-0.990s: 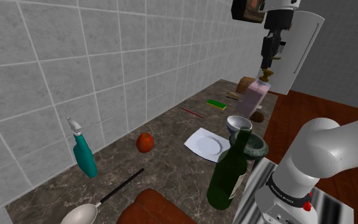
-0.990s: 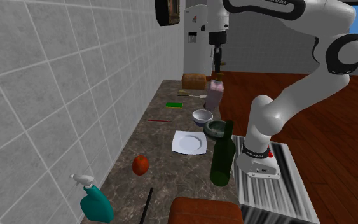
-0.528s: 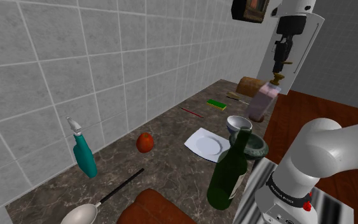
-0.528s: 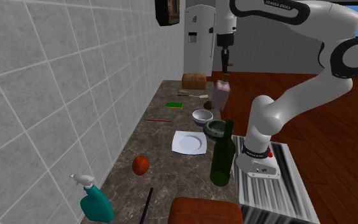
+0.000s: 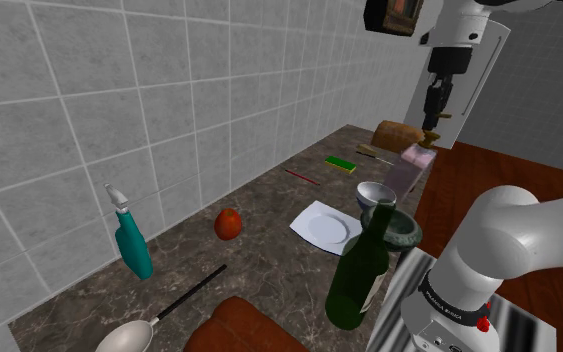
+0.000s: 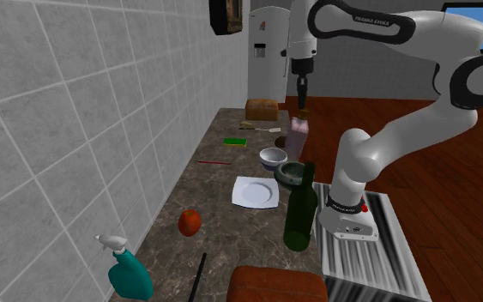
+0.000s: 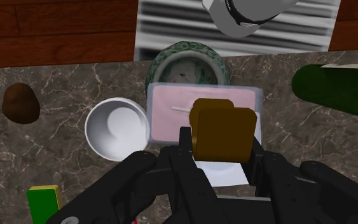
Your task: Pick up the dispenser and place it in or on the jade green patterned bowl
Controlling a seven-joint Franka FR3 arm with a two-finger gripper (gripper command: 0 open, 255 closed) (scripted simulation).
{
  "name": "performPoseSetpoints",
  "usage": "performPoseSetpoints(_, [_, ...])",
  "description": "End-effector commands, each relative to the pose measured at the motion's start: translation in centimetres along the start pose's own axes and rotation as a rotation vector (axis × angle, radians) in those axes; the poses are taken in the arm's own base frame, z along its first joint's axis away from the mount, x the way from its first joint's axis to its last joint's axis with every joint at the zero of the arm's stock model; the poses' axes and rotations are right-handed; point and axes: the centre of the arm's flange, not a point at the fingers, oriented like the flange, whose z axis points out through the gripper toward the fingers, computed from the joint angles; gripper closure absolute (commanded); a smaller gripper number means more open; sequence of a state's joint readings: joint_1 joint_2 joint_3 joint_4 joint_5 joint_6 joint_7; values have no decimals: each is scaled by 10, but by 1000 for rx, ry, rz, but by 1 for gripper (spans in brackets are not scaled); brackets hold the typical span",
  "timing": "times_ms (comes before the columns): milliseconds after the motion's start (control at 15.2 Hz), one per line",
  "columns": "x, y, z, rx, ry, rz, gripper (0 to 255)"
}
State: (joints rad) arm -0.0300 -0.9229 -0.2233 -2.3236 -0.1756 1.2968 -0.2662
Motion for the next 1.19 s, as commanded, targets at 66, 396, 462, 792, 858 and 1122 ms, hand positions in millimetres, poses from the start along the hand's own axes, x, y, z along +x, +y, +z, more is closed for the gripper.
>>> performPoseSetpoints(66, [2,1,17,0,1,0,255])
performPoseSetpoints(396, [5,2,43,0,1,0,255])
performPoseSetpoints(462, [6,2,49,0,1,0,255])
performPoseSetpoints(792, [9,3,75,0,1,0,255])
performPoseSetpoints(858, [9,3,80,0,1,0,255])
performPoseSetpoints(1122, [12,4,99,0,1,0,255])
